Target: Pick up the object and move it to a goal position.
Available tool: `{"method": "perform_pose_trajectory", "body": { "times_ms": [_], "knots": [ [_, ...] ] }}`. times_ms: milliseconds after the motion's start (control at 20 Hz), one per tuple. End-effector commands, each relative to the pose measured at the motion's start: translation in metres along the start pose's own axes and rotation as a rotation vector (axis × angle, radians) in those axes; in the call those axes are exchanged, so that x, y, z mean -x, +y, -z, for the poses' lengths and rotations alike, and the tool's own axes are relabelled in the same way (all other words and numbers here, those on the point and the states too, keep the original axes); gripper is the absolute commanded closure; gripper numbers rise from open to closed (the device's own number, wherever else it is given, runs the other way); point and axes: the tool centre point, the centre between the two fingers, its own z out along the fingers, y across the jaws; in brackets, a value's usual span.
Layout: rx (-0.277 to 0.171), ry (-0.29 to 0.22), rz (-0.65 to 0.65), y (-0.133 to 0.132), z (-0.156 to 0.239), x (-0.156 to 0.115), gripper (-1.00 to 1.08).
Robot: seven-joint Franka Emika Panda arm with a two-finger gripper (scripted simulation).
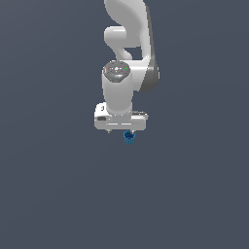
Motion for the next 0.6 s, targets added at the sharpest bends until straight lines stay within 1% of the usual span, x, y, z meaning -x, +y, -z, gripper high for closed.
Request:
{"method": "perform_pose_trajectory", "body": {
  "times_ms": [0, 300, 550],
  "knots": [
    [0.000, 0.000, -0.001, -0.001, -0.001, 0.000, -0.92],
    [0.000, 0.002, -0.046, -0.004, -0.006, 0.003, -0.92],
    [-0.001, 0.007, -0.116, -0.009, -0.014, 0.007, -0.92]
  ]
}}
